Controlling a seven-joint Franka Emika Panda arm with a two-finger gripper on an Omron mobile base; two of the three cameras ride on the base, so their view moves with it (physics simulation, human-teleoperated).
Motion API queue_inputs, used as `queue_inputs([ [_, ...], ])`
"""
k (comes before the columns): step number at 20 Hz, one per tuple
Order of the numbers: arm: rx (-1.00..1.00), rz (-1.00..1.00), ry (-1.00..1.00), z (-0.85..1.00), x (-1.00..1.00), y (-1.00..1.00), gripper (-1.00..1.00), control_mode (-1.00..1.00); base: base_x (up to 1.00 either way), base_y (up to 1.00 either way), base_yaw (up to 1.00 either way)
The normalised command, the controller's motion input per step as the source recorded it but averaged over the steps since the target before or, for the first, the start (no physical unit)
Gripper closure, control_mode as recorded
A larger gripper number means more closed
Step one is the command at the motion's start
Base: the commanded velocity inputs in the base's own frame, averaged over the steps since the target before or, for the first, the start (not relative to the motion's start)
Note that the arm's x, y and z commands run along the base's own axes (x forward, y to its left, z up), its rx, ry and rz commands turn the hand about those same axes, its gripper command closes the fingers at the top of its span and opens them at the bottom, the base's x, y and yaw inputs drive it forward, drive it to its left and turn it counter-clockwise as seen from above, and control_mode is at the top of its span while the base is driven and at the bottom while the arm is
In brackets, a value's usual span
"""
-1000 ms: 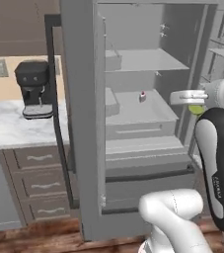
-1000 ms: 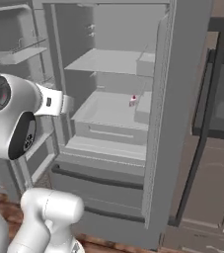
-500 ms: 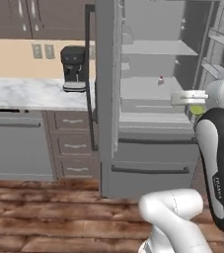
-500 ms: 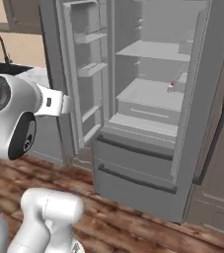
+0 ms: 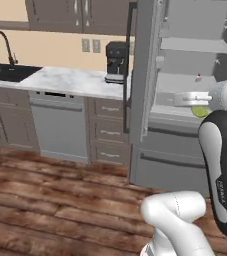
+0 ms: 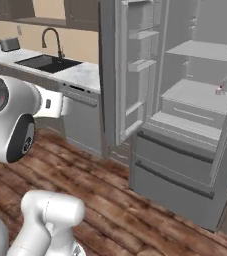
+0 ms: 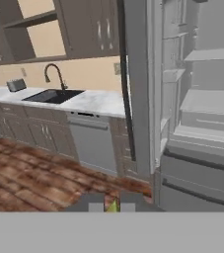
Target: Take the lemon wedge from the fridge and place it on the plate with fish on the dining counter.
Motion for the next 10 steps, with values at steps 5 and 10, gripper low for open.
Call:
queue_inputs([
  [5, 0.00, 0.00, 0.00, 0.00, 0.00, 0.00, 1.00, 1.00, -0.49, 0.00, 0.79],
  [10, 0.00, 0.00, 0.00, 0.00, 0.00, 0.00, 1.00, 1.00, -0.40, 0.02, 0.83],
])
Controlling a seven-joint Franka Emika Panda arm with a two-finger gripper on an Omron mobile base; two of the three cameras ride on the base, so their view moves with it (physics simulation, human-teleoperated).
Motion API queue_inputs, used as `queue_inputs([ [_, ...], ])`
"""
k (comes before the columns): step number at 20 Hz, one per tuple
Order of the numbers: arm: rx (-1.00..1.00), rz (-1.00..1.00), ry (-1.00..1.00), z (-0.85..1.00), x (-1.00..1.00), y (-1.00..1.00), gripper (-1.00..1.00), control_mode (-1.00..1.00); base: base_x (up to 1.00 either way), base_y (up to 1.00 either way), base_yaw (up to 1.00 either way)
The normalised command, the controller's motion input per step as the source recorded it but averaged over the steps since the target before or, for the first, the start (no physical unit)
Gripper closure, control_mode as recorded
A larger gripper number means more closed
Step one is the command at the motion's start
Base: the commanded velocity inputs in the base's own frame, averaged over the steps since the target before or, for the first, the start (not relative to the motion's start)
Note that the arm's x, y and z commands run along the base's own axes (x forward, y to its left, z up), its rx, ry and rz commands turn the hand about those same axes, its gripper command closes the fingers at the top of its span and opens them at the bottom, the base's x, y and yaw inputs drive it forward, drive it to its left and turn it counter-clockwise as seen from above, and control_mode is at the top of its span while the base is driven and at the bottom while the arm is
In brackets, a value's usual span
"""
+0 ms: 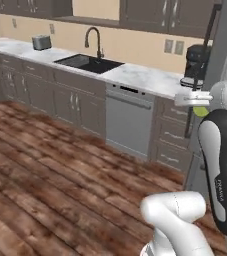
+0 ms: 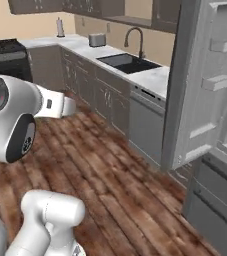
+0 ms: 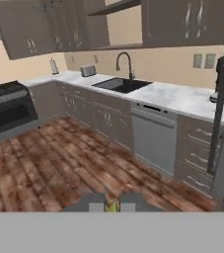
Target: Take the lemon wedge from the fridge and place it on the plate with fish on the dining counter.
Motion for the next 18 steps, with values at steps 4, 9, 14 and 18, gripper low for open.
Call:
queue_inputs([
  [4, 0.00, 0.00, 0.00, 0.00, 0.00, 0.00, 1.00, 1.00, -0.05, 0.08, 0.87],
  [9, 0.00, 0.00, 0.00, 0.00, 0.00, 0.00, 1.00, 1.00, 0.00, 0.03, 0.88],
  [14, 0.00, 0.00, 0.00, 0.00, 0.00, 0.00, 1.00, 1.00, -0.13, -0.06, 0.86],
  [18, 0.00, 0.00, 0.00, 0.00, 0.00, 0.00, 1.00, 1.00, -0.34, -0.17, 0.83],
])
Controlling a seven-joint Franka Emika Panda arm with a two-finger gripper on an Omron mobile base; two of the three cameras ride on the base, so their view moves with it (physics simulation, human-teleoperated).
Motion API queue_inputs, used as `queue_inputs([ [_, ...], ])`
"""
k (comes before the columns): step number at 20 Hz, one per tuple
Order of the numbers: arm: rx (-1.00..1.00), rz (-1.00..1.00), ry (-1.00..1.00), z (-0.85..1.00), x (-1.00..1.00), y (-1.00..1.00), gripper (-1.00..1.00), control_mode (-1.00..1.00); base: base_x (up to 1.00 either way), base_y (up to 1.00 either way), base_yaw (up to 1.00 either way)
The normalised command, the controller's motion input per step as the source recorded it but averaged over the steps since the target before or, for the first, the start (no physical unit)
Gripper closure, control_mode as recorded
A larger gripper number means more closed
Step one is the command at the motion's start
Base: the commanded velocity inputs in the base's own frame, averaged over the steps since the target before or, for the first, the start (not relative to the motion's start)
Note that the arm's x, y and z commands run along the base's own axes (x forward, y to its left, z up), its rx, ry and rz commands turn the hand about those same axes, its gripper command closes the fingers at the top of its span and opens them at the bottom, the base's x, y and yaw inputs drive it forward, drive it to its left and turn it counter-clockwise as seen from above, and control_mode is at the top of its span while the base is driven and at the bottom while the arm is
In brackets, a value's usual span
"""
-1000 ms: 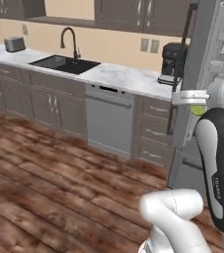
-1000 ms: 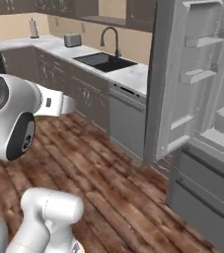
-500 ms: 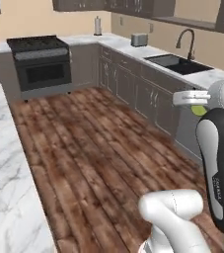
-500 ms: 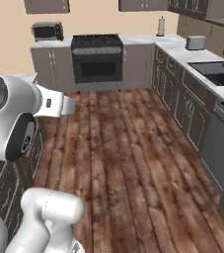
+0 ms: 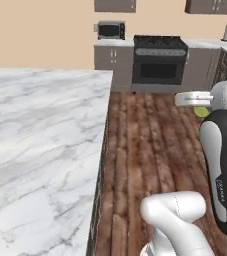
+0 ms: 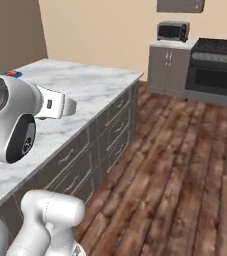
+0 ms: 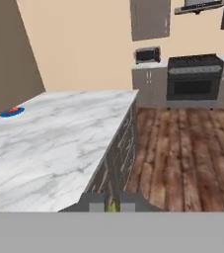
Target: Take the lemon wedge from the fridge and place it on the plate with fish on the dining counter.
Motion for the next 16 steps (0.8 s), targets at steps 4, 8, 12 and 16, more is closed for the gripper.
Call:
queue_inputs([
  [4, 0.00, 0.00, 0.00, 0.00, 0.00, 0.00, 1.00, 1.00, -0.46, -0.09, 0.86],
  [8, 0.00, 0.00, 0.00, 0.00, 0.00, 0.00, 1.00, 1.00, -0.49, -0.10, 0.86],
  [12, 0.00, 0.00, 0.00, 0.00, 0.00, 0.00, 1.00, 1.00, -0.38, -0.35, 0.79],
  [16, 0.00, 0.00, 0.00, 0.00, 0.00, 0.00, 1.00, 1.00, -0.01, -0.97, 0.55],
])
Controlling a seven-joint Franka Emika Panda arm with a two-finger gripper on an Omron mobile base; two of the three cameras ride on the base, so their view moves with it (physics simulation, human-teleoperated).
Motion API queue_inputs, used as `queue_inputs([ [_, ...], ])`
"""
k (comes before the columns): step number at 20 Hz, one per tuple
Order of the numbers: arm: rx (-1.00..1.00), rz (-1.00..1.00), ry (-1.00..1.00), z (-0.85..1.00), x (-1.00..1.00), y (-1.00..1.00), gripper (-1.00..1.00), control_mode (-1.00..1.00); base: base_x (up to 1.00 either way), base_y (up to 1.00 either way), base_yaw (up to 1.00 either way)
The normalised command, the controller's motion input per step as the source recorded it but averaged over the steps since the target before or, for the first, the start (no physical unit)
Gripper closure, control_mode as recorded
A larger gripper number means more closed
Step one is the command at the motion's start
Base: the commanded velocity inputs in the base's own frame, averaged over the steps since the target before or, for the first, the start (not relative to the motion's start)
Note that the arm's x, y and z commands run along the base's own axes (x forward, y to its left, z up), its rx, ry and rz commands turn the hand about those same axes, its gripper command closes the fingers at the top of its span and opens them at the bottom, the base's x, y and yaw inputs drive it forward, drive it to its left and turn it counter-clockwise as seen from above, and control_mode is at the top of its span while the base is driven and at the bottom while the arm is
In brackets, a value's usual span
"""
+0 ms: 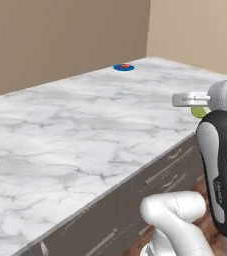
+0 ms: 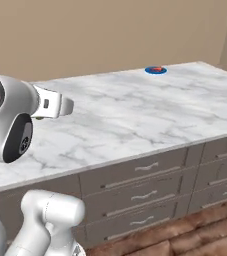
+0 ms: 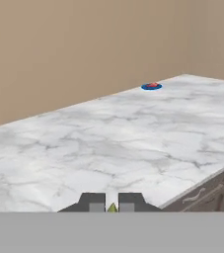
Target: Take the lemon wedge from the fridge and place it on the plate with fish on the dining counter.
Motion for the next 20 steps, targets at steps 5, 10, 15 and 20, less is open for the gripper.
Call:
queue_inputs([
  [5, 0.00, 0.00, 0.00, 0.00, 0.00, 0.00, 1.00, 1.00, 0.00, -1.00, 0.44],
  [10, 0.00, 0.00, 0.00, 0.00, 0.00, 0.00, 1.00, 1.00, 0.00, -1.00, 0.47],
  [15, 0.00, 0.00, 0.00, 0.00, 0.00, 0.00, 1.00, 1.00, -0.16, -1.00, 0.37],
  [20, 0.00, 0.00, 0.00, 0.00, 0.00, 0.00, 1.00, 1.00, -0.51, -0.57, 0.49],
])
